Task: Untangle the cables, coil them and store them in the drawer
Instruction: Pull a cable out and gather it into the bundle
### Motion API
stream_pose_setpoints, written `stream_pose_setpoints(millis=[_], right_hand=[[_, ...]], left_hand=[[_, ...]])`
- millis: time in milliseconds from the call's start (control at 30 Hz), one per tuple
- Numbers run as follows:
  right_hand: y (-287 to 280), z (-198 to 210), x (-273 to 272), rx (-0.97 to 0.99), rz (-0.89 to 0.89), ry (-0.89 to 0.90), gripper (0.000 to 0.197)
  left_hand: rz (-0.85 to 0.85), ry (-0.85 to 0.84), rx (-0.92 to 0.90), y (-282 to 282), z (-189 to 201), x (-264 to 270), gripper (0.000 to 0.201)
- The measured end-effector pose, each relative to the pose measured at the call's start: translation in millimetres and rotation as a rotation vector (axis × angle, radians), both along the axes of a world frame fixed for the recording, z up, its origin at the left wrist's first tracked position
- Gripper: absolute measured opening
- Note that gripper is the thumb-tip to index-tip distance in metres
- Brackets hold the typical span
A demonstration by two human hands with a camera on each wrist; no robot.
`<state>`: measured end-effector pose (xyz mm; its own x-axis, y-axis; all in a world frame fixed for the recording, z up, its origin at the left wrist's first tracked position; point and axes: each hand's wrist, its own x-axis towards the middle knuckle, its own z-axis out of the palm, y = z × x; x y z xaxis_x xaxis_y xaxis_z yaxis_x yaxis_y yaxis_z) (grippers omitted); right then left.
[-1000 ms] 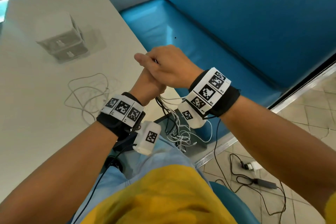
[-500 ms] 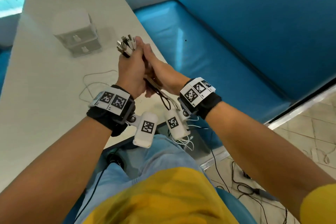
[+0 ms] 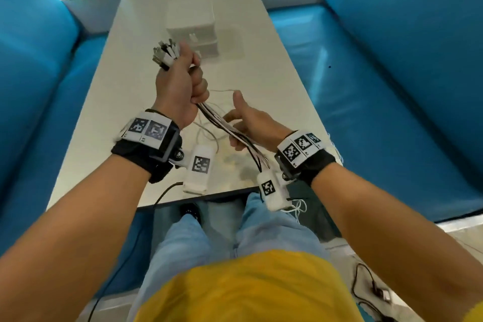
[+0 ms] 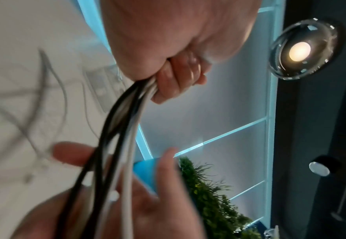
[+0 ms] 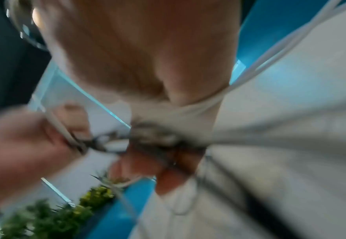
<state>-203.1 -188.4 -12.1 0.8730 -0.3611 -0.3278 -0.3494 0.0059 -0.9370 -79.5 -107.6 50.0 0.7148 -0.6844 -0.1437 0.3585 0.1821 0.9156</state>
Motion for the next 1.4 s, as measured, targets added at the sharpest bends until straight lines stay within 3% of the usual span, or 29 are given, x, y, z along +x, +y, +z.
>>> stream_pose_setpoints(millis=[67, 167, 233, 333, 467, 567, 667, 767, 833, 1067, 1233, 1400], right_hand=[[9, 11, 3, 0.037, 0.160, -0.031, 0.047], [24, 6, 9, -0.218, 0.277, -0.047, 0.022], [25, -9, 14, -0.388, 0.263, -0.021, 0.028], [23, -17, 19, -0.492, 0.347, 0.098, 0.035], [4, 8, 5, -0.370, 0.542, 0.284, 0.034], [-20, 17, 4, -0.250, 0.365, 0.235, 0.034], [-34, 3, 21, -0.503, 0.174, 0.305, 0.021], [-38, -10, 34, -0.834, 0.239, 0.376, 0.020], [-40, -17, 40, -0.928, 0.290, 0.407, 0.023], [-37, -29, 50, -0.996, 0.164, 0.368, 0.025], [-33, -30, 56, -1.183, 0.233, 0.393, 0.024], [-39, -24, 60, -1.126, 0.258, 0.437, 0.022]], left_hand=[[0.034, -0.006, 0.002, 10, -6, 13, 0.043], [0.022, 0.105, -0.024, 22, -9, 28, 0.044], [-0.034, 0.187, -0.024, 28, -10, 31, 0.046], [-0.095, 0.194, 0.008, 38, -15, 30, 0.046], [-0.109, 0.040, 0.106, 50, -22, 35, 0.044], [-0.103, 0.028, 0.129, 53, -24, 39, 0.041], [-0.106, 0.006, 0.168, 51, -27, 37, 0.040], [-0.103, -0.012, 0.193, 49, -29, 35, 0.039], [-0.097, -0.028, 0.212, 50, -30, 33, 0.038], [-0.132, -0.138, 0.322, 45, -37, 30, 0.038], [-0.139, -0.138, 0.322, 38, -34, 26, 0.037], [-0.139, -0.144, 0.321, 38, -32, 25, 0.037]])
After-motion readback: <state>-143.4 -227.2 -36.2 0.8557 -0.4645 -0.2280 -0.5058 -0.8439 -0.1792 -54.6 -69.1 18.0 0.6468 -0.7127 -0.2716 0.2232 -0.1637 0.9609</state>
